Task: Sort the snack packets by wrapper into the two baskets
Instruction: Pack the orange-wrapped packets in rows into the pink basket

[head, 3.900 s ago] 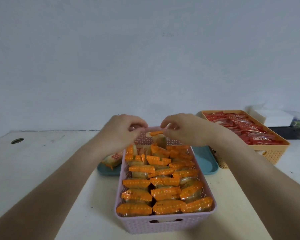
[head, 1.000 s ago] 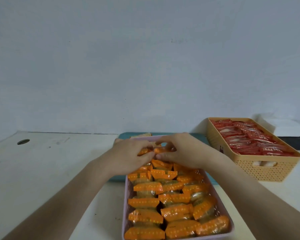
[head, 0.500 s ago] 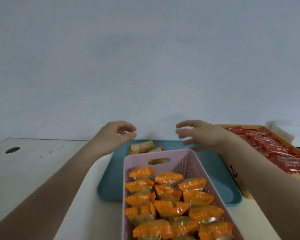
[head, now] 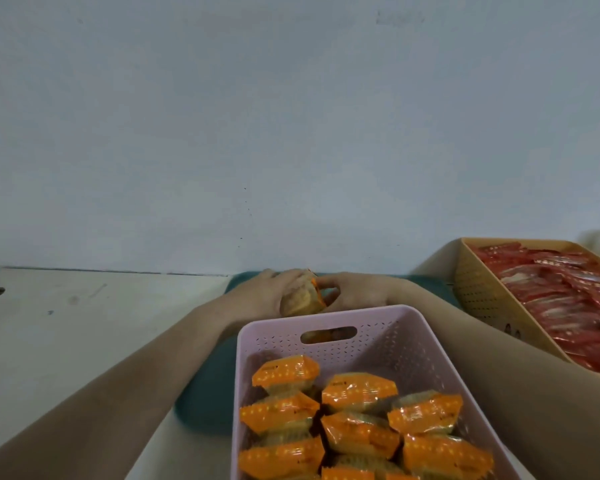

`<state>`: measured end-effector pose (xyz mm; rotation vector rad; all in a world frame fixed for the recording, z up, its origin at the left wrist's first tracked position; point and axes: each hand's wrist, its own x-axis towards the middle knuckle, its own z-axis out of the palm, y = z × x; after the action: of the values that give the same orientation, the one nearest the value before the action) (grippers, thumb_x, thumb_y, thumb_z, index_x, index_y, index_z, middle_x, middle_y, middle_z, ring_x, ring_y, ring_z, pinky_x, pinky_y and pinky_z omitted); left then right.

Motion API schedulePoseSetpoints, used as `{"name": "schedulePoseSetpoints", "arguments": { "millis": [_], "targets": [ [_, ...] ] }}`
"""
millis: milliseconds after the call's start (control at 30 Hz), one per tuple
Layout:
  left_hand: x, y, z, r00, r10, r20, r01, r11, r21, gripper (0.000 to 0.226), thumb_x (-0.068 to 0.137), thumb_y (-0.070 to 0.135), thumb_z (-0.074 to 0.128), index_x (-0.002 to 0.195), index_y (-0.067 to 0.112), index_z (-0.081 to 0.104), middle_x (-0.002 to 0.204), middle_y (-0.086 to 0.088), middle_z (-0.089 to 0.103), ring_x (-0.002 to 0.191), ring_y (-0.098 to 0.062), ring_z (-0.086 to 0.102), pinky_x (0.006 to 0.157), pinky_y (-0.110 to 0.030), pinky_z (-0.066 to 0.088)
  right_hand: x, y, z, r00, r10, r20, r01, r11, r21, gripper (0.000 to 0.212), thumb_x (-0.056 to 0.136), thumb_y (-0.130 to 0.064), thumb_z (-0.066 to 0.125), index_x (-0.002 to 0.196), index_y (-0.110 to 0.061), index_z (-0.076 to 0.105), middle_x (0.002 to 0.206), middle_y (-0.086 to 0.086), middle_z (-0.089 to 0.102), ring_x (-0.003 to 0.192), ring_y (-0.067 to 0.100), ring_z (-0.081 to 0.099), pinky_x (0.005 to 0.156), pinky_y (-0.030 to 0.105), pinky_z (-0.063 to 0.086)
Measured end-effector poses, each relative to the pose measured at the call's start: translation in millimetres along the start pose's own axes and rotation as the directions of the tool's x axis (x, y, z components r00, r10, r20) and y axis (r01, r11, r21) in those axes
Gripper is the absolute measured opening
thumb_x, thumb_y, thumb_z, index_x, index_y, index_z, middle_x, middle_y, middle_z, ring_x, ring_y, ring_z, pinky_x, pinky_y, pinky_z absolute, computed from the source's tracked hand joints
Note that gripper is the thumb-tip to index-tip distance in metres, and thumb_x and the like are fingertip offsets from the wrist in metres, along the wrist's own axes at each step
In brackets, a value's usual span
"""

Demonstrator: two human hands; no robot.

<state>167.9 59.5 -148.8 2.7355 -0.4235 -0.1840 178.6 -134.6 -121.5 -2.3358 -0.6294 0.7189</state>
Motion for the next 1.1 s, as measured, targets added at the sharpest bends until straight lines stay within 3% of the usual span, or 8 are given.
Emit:
{"name": "schedulePoseSetpoints", "arguments": {
  "millis": [67, 200, 434, 567, 667, 834, 968, 1101],
  "targets": [
    [-3.0, 3.3, -0.8, 0.998, -0.065, -0.006, 0.065, 0.998, 0.018, 0.071, 0.078, 0.046, 0.074, 0.139, 0.029, 0.043, 0.132, 0.002, 0.055, 0.119, -0.021, 0.055, 0.094, -0.029, 0.046, 0.1, 6.5, -0.1, 0.998, 0.017, -0.055, -0.010, 0.993, 0.116, 0.063, 0.083, -0.017, 0.073, 0.138, -0.029, 0.045, 0.120, 0.003, 0.065, 0.101, 0.015, 0.064, 0.089, 0.031, 0.053],
    [-10.1, 10.7, -2.5, 0.995, -0.032, -0.096, 0.034, 0.999, 0.014, 0.017, 0.086, 0.038, 0.065, 0.089, 0.022, 0.066, 0.080, 0.005, 0.069, 0.079, -0.015, 0.066, 0.073, -0.032, 0.057, -0.1, 11.1, 5.9, 0.995, -0.024, -0.096, 0.044, 0.977, 0.208, 0.068, 0.082, -0.005, 0.072, 0.138, -0.027, 0.042, 0.102, 0.001, 0.065, 0.089, 0.015, 0.066, 0.079, 0.028, 0.055],
    [-21.0, 8.4, -20.8, 0.961, -0.154, -0.232, 0.070, 0.940, -0.335, 0.039, 0.074, 0.033, 0.082, 0.105, 0.022, 0.061, 0.096, 0.005, 0.069, 0.083, -0.008, 0.064, 0.075, -0.029, 0.054, -10.2, 12.5, 1.2, 0.986, 0.008, -0.165, 0.036, 0.964, 0.263, 0.083, 0.081, -0.006, 0.073, 0.143, -0.038, 0.028, 0.115, 0.006, 0.064, 0.100, 0.023, 0.067, 0.086, 0.033, 0.055],
    [-52.6, 25.4, -42.9, 0.942, -0.145, -0.303, -0.047, 0.837, -0.546, 0.022, 0.085, 0.043, 0.068, 0.091, 0.022, 0.063, 0.078, 0.004, 0.068, 0.063, -0.005, 0.061, 0.051, -0.014, 0.045, -37.1, 6.5, -3.7, 0.920, 0.004, -0.392, 0.208, 0.843, 0.497, 0.054, 0.082, 0.007, 0.060, 0.124, -0.027, 0.057, 0.094, 0.011, 0.064, 0.068, 0.022, 0.057, 0.056, 0.025, 0.047],
    [-71.9, 43.7, -55.3, 0.920, -0.206, -0.332, -0.082, 0.730, -0.679, 0.037, 0.087, 0.055, 0.053, 0.090, 0.019, 0.066, 0.083, -0.001, 0.069, 0.075, -0.014, 0.063, 0.066, -0.021, 0.049, -64.4, -8.8, -15.6, 0.788, 0.024, -0.616, 0.415, 0.718, 0.558, 0.036, 0.081, 0.002, 0.063, 0.108, -0.021, 0.069, 0.095, 0.011, 0.063, 0.082, 0.019, 0.054, 0.059, 0.025, 0.040],
    [-109.4, 82.8, -71.0, 0.910, -0.246, -0.334, -0.159, 0.536, -0.829, 0.022, 0.093, 0.036, 0.057, 0.093, 0.017, 0.068, 0.081, 0.000, 0.069, 0.077, -0.014, 0.063, 0.076, -0.033, 0.047, -136.3, -45.9, -17.7, 0.740, -0.216, -0.637, 0.516, 0.789, 0.332, 0.031, 0.078, 0.002, 0.068, 0.098, -0.022, 0.068, 0.097, 0.002, 0.069, 0.081, 0.012, 0.061, 0.070, 0.028, 0.048],
    [-132.3, 112.0, -65.1, 0.920, -0.150, -0.361, -0.225, 0.553, -0.802, 0.011, 0.088, 0.015, 0.066, 0.099, 0.015, 0.066, 0.085, 0.001, 0.074, 0.077, -0.015, 0.070, 0.072, -0.032, 0.054, -172.8, -59.5, -2.0, 0.812, -0.315, -0.492, 0.257, 0.949, -0.184, 0.028, 0.074, -0.008, 0.073, 0.095, -0.024, 0.062, 0.095, -0.006, 0.068, 0.083, 0.017, 0.065, 0.078, 0.037, 0.054],
    [-138.3, 133.4, -53.9, 0.916, -0.115, -0.385, -0.224, 0.650, -0.727, 0.028, 0.081, 0.014, 0.076, 0.105, 0.020, 0.063, 0.095, 0.002, 0.074, 0.086, -0.010, 0.072, 0.074, -0.028, 0.058, -185.8, -61.3, 18.5, 0.914, -0.203, -0.353, 0.016, 0.884, -0.467, 0.023, 0.082, -0.034, 0.069, 0.102, -0.026, 0.061, 0.102, -0.009, 0.063, 0.094, 0.012, 0.059, 0.079, 0.026, 0.048]
  ]
}}
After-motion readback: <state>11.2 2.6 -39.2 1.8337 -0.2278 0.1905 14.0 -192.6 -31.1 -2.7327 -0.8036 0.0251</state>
